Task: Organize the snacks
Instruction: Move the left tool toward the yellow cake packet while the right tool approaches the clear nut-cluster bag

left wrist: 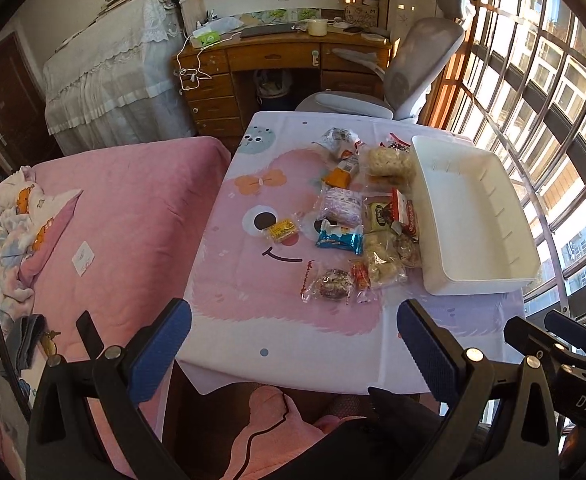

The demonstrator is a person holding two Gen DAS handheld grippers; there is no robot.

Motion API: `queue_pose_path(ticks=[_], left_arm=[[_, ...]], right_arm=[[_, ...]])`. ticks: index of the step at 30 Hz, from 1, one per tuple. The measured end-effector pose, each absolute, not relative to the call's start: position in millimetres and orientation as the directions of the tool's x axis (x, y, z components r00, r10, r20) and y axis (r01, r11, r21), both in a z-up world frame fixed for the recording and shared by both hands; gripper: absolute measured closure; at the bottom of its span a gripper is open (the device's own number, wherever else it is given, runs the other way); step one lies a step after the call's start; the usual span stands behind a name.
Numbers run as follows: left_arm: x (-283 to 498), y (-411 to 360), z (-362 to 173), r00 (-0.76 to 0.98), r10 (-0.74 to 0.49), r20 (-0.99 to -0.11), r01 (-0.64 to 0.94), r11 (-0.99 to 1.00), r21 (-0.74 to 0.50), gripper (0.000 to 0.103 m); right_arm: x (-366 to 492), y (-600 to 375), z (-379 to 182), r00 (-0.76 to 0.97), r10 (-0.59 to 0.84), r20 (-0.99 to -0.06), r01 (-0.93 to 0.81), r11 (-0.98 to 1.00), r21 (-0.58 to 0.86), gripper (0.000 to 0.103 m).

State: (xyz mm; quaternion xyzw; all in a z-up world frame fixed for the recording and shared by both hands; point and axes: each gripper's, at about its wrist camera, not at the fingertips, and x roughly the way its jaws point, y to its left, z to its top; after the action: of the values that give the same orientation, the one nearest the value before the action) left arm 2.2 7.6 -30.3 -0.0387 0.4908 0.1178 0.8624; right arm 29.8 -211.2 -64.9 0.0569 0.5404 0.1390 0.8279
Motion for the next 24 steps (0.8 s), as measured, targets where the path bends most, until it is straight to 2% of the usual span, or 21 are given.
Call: queue_pose_path(ticks=[13, 24], left_arm=[[45.8, 64.4, -37.0, 0.478, 0.107, -0.872, -0.143, 0.989, 0.043, 0.001], [99.8, 116.8, -64.5, 0.423, -0.037, -0.905, 0.054, 0.998, -0.016, 0.001]], right_arm=[[54.5, -173.4, -72.2, 0.401, 0.273, -0.875, -0.055, 0.96, 0.275, 0.018], [71.1, -116.1, -81.9, 0.43, 0.232, -0.873, 0.025, 0.963, 0.268, 0.018]])
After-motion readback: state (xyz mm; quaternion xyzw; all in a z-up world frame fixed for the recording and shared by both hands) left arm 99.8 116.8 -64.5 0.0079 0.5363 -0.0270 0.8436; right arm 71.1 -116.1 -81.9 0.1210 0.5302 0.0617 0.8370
